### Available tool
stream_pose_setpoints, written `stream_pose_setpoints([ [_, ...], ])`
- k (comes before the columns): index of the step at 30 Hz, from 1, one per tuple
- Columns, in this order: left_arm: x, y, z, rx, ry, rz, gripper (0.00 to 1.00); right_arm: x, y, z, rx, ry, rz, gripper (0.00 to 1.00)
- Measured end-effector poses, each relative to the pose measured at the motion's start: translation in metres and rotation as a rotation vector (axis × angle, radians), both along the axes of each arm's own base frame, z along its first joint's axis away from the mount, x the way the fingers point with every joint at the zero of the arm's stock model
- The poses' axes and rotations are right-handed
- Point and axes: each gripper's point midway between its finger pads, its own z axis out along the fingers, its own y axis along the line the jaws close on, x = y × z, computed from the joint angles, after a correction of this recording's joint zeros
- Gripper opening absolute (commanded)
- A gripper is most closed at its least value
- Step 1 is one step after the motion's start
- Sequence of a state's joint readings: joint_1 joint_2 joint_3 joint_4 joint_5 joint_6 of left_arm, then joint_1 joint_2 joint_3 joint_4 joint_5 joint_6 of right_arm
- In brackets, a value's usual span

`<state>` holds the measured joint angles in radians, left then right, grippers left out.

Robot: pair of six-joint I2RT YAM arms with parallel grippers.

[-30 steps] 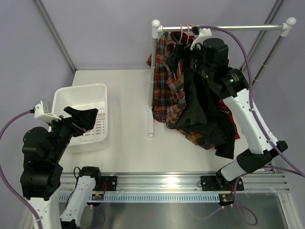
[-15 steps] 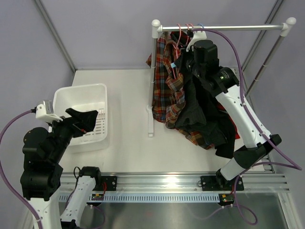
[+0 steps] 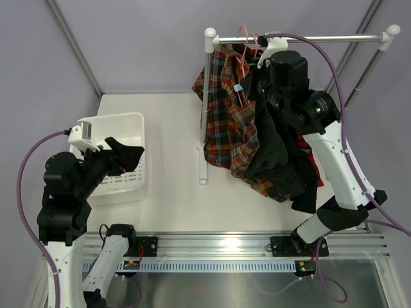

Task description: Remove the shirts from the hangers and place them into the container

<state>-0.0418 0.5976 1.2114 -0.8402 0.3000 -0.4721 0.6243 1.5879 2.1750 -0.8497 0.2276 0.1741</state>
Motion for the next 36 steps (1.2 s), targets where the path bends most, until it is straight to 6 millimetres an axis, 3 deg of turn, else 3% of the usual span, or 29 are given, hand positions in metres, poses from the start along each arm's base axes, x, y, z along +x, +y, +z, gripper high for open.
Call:
stream_pose_setpoints([
  [3,0.008,-0.012,0.008,-0.013,-0.002,-0.076,0.8,-0.02,-0.012,-0.01,-0.001,0.027,0.0,0.0],
  [8,0.019,-0.042,0.047,-0.076,-0.101,-0.256,0.8,-0.073,-0.025,-0.05,0.037,0.112,0.082,0.0],
  [13,0.004,-0.109,0.075,-0.091,-0.177,-0.566,0.8,-0.129,-0.007,-0.099,0.055,0.24,0.264,0.0],
  [17,-0.009,-0.163,0.078,-0.048,-0.199,-0.735,0.8,-0.163,0.018,-0.123,0.051,0.331,0.403,0.0],
  [24,-0.013,-0.206,0.052,0.016,-0.18,-0.799,0.76,-0.195,0.029,-0.114,0.11,0.358,0.519,0.0],
  [36,-0.01,-0.236,0.051,0.026,-0.237,-0.781,0.62,-0.209,0.034,-0.105,0.161,0.372,0.572,0.0],
])
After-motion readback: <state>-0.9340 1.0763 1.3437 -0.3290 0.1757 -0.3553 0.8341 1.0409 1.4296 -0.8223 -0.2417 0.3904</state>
